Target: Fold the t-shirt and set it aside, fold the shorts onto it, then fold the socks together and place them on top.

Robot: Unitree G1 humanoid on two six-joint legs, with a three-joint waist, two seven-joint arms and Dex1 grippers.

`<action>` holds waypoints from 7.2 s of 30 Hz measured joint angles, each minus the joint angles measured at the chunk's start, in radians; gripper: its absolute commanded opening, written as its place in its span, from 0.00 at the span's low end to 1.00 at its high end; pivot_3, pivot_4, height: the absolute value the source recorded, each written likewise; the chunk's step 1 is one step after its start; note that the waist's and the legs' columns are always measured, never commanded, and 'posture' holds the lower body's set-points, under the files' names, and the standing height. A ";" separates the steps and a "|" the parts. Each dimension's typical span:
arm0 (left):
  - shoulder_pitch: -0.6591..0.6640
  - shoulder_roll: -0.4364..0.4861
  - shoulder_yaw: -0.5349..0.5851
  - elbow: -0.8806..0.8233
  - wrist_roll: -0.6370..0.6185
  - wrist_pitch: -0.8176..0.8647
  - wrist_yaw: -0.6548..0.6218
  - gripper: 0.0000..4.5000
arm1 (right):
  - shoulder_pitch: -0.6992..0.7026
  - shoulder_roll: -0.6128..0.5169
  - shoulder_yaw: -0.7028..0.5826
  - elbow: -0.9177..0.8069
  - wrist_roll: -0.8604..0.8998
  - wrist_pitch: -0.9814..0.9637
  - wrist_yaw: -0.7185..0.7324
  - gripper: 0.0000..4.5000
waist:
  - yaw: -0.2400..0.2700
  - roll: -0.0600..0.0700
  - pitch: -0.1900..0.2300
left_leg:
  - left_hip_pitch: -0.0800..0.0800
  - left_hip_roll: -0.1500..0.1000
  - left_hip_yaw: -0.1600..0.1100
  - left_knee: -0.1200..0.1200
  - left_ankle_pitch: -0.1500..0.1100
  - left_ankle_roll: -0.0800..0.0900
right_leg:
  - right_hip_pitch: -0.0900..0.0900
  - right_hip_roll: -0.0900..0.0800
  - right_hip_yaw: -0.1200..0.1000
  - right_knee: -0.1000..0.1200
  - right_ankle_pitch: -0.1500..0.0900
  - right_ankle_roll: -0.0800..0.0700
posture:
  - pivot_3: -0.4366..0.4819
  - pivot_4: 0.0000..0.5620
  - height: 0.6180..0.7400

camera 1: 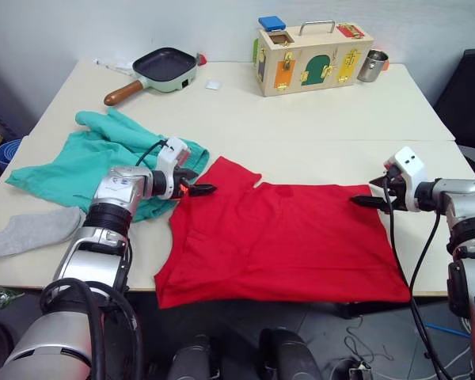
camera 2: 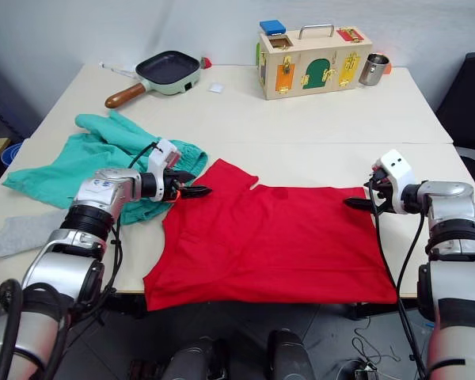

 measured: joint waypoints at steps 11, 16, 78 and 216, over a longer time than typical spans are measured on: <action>-0.031 -0.011 0.016 0.110 0.066 -0.075 0.004 0.19 | -0.037 0.038 0.000 0.045 -0.051 0.016 -0.062 0.12 | -0.002 0.000 0.000 | 0.000 0.000 0.000 0.001 0.000 0.000 | 0.000 -0.001 0.000 0.002 0.000 0.000 | 0.48 0.27 1.00; -0.029 -0.013 0.022 0.115 0.085 -0.094 -0.009 0.00 | -0.037 0.038 0.000 0.049 -0.065 -0.005 -0.075 0.00 | -0.002 0.000 0.000 | 0.000 0.000 0.000 0.002 0.000 0.000 | 0.000 -0.001 0.000 0.002 0.000 0.000 | 0.48 0.27 1.00; 0.128 0.016 0.101 -0.104 0.067 -0.193 -0.124 0.00 | -0.099 0.050 -0.004 0.102 -0.159 -0.024 -0.147 0.35 | -0.008 0.000 0.000 | -0.012 0.000 0.000 0.008 0.001 0.001 | -0.013 -0.001 0.001 0.010 0.000 0.000 | 0.48 0.27 1.00; 0.238 0.049 0.103 -0.466 -0.120 -0.027 -0.299 0.00 | 0.775 -0.074 -0.330 -1.115 0.454 0.080 0.134 1.00 | 0.007 -0.005 0.002 | -0.011 -0.001 -0.003 0.015 0.001 0.002 | -0.012 -0.002 0.002 0.011 0.000 0.000 | 0.48 0.27 1.00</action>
